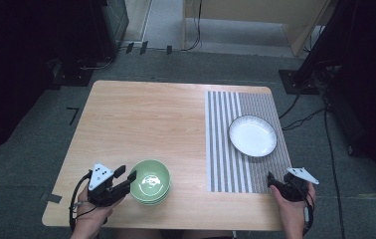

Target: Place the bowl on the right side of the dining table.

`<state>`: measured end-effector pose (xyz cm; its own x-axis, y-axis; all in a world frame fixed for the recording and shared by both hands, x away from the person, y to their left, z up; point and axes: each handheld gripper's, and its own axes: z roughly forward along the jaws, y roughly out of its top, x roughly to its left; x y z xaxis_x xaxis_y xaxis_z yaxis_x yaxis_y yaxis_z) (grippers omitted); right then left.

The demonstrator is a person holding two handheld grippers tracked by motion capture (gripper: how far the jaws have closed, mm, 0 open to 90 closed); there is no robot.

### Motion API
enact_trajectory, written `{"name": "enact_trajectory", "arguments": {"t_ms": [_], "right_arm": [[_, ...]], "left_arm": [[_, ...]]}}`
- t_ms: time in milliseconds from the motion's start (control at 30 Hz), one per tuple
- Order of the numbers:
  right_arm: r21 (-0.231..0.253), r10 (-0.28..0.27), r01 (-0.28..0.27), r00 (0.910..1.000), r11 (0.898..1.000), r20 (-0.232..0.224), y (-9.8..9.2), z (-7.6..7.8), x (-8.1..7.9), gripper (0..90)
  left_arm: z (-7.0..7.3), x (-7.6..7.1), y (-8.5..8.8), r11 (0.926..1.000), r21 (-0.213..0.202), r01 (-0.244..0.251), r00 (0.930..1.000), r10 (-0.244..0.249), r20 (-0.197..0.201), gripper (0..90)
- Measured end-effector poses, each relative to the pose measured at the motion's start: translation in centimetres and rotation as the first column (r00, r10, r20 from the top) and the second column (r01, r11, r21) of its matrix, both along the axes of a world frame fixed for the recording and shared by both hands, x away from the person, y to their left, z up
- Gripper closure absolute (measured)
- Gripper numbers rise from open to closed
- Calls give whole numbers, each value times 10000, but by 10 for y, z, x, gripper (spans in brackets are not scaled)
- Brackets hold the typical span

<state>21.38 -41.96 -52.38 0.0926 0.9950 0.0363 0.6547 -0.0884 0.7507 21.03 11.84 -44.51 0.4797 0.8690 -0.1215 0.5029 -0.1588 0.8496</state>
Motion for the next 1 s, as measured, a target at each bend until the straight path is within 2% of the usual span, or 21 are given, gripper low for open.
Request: {"name": "enact_trajectory", "arguments": {"t_ms": [33,67,167,300,467,633,800,1000], "right_arm": [[68,-150,149,9999,9999,32,0,0,0,290],[68,-150,149,9999,9999,32,0,0,0,290],[613,-409,395,9989,9973,207,-2,2,-3,315],[629,-432,408,9984,9972,368,1,6,-4,320],[657,-92,30,9954,9978,949,16,22,-7,350],[1010,376,-495,9924,9937,1168,28,33,-8,358],[1095,680,-837,9878,9905,1401,39,43,-7,362],[1230,1049,-1260,9806,9844,1655,53,54,-6,375]], "left_arm": [[0,-1,-1,9999,28,-169,9998,168,145,634],[0,-1,-1,9997,-35,-249,9996,250,152,634],[-1,-2,-5,10000,44,-76,9999,76,150,747],[0,-4,-8,9997,233,-77,9997,72,236,804],[0,-3,-10,9994,307,-131,9996,122,273,828],[1,-4,-13,9984,507,-246,9986,221,489,851],[2,-3,-15,9985,465,-271,9980,244,575,865],[5,-4,-18,9976,630,-277,9961,222,857,868]]}}
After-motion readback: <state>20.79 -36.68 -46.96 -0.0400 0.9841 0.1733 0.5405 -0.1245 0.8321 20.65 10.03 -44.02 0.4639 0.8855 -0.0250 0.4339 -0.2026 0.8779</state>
